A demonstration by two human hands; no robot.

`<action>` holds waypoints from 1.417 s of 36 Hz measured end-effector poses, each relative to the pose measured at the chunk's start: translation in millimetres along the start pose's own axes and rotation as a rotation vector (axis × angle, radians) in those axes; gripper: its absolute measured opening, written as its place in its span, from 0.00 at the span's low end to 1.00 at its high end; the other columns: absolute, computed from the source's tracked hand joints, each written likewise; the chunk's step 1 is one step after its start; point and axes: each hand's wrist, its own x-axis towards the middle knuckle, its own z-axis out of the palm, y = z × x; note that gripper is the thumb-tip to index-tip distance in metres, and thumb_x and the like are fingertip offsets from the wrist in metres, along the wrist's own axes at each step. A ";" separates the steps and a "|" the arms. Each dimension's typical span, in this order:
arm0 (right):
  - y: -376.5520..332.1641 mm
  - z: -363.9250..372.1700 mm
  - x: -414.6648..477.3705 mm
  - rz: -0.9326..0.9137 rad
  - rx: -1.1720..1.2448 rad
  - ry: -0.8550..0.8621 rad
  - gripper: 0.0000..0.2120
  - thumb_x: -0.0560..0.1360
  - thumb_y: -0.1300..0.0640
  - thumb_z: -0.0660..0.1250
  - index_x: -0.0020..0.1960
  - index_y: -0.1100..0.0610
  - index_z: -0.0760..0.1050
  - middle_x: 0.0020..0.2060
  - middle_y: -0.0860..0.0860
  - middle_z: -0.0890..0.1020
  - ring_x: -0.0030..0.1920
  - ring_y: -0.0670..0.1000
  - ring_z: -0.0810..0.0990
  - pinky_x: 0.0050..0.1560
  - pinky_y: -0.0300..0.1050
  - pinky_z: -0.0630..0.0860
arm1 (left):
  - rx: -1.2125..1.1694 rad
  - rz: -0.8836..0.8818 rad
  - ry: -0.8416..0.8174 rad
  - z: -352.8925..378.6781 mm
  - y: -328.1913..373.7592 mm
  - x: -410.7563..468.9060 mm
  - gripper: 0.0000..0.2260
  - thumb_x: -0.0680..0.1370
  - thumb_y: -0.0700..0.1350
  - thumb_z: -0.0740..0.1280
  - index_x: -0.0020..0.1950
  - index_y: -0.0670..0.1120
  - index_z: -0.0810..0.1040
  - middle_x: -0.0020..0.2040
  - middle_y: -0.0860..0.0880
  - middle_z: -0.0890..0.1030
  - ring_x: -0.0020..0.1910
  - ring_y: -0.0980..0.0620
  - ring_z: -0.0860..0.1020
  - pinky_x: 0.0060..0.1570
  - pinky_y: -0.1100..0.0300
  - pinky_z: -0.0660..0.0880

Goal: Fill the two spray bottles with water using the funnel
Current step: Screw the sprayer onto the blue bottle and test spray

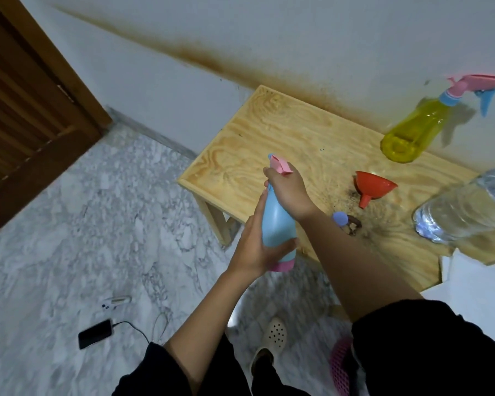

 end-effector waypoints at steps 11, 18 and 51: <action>-2.9 -0.6 0.1 -0.061 0.029 0.019 0.17 0.71 0.48 0.62 0.58 0.51 0.74 0.42 0.52 0.79 0.43 0.55 0.79 0.45 0.51 0.75 | 0.035 -0.023 0.004 -1.1 -1.2 4.9 0.45 0.64 0.61 0.73 0.71 0.72 0.46 0.60 0.70 0.64 0.62 0.66 0.65 0.62 0.57 0.69; -6.4 -8.5 -1.2 -0.052 -0.068 0.044 0.20 0.66 0.42 0.60 0.56 0.48 0.71 0.46 0.52 0.79 0.47 0.58 0.79 0.54 0.59 0.76 | -0.044 -0.013 -0.002 8.2 4.5 6.4 0.44 0.68 0.52 0.75 0.70 0.69 0.47 0.67 0.70 0.61 0.64 0.74 0.62 0.58 0.75 0.64; -33.9 -107.4 30.1 -0.333 0.260 0.617 0.15 0.64 0.61 0.78 0.49 0.57 0.78 0.44 0.51 0.82 0.50 0.53 0.80 0.56 0.49 0.77 | -0.001 0.245 -0.023 49.1 59.7 153.7 0.36 0.68 0.56 0.69 0.74 0.59 0.59 0.61 0.47 0.66 0.62 0.53 0.70 0.60 0.53 0.75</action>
